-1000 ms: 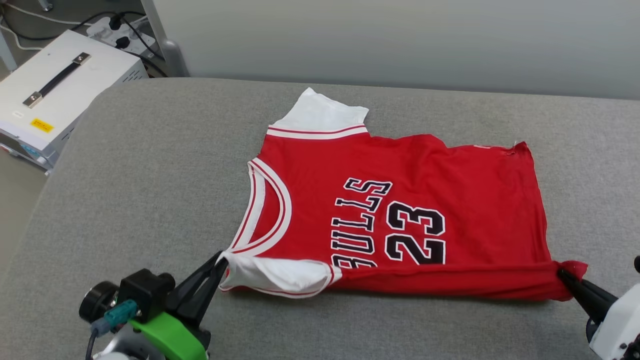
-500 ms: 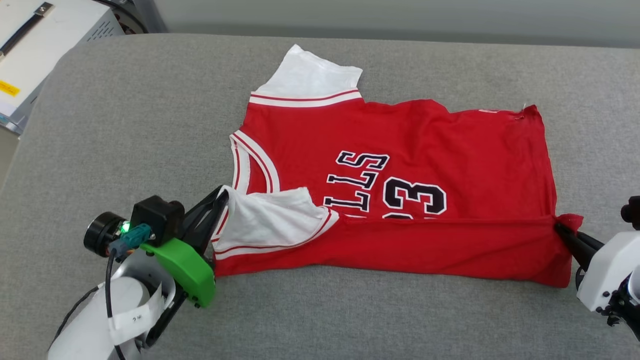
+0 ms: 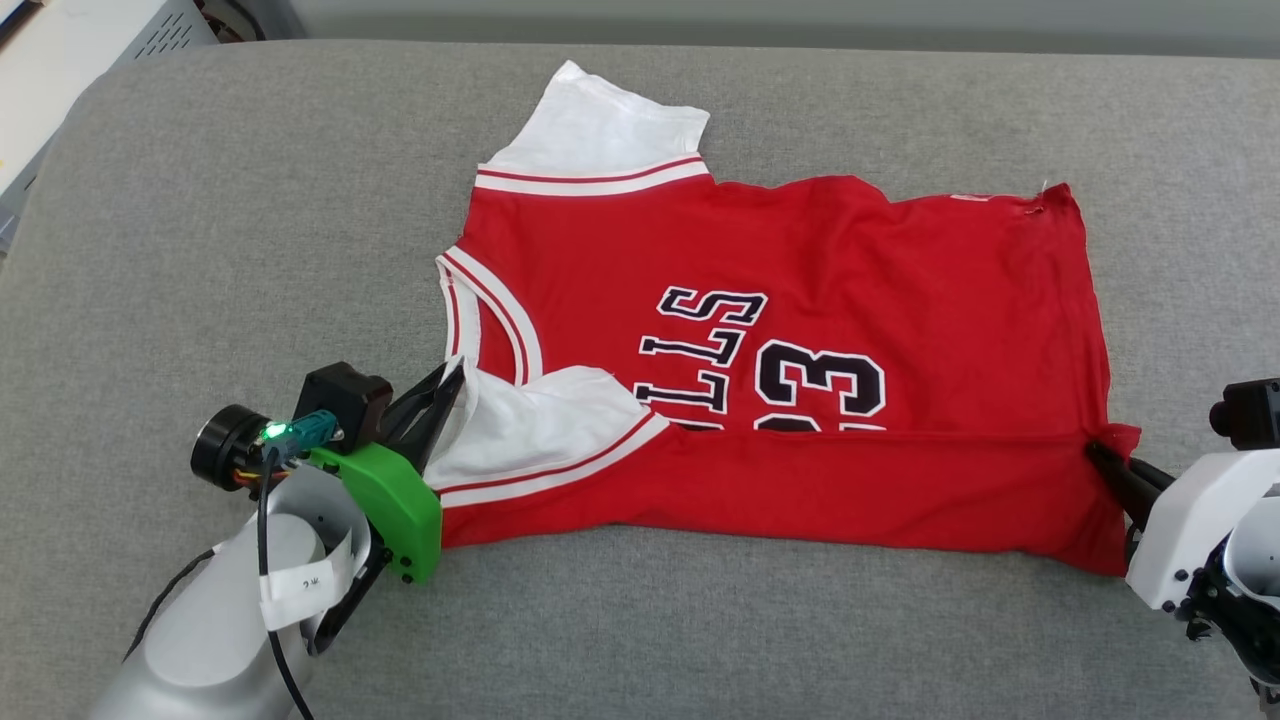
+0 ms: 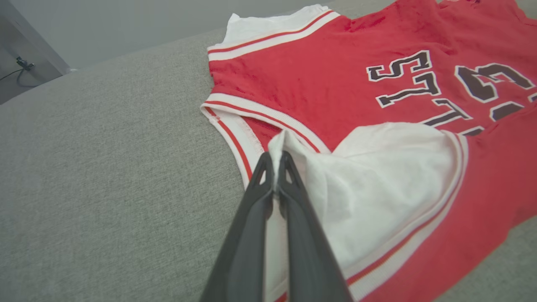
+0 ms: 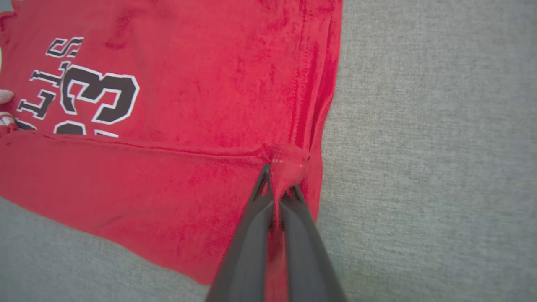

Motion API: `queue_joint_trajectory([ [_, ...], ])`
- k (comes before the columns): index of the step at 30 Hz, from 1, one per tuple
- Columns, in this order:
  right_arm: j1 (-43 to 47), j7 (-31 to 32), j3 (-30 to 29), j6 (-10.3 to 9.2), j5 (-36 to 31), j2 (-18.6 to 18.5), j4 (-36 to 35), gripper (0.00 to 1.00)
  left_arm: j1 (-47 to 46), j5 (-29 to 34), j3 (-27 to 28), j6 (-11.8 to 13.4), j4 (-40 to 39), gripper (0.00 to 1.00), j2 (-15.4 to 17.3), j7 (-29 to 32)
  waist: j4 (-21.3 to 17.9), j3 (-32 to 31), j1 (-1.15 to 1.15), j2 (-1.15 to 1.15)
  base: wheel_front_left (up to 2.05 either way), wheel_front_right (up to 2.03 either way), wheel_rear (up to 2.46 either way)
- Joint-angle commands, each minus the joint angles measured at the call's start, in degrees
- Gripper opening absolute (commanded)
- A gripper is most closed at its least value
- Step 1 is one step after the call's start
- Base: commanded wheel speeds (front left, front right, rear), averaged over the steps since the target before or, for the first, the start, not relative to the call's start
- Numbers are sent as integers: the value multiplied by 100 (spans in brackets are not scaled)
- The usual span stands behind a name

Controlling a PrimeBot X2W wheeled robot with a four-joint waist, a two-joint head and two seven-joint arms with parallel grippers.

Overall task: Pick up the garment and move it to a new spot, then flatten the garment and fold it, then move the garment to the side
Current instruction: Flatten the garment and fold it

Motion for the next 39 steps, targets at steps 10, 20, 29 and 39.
queue_joint_trajectory([
  [10,-17,-753,55,-5,-183,-89,-227,100,-22,-410,192,165,650,100,-398,-416,103,-491,0,68,0,0,0],
  [20,755,-193,-441,-5,-960,229,-734,100,915,-925,588,642,-205,100,-313,-387,89,-776,0,68,0,0,0],
  [29,1177,452,-905,-5,-1425,971,-1292,100,1708,-1176,471,1326,-1347,100,-69,668,10,-660,0,68,0,0,0],
  [39,1141,501,-877,-5,-1581,1157,-1473,100,1612,-977,259,2054,-1398,100,70,1665,-127,-341,0,68,0,0,0],
])
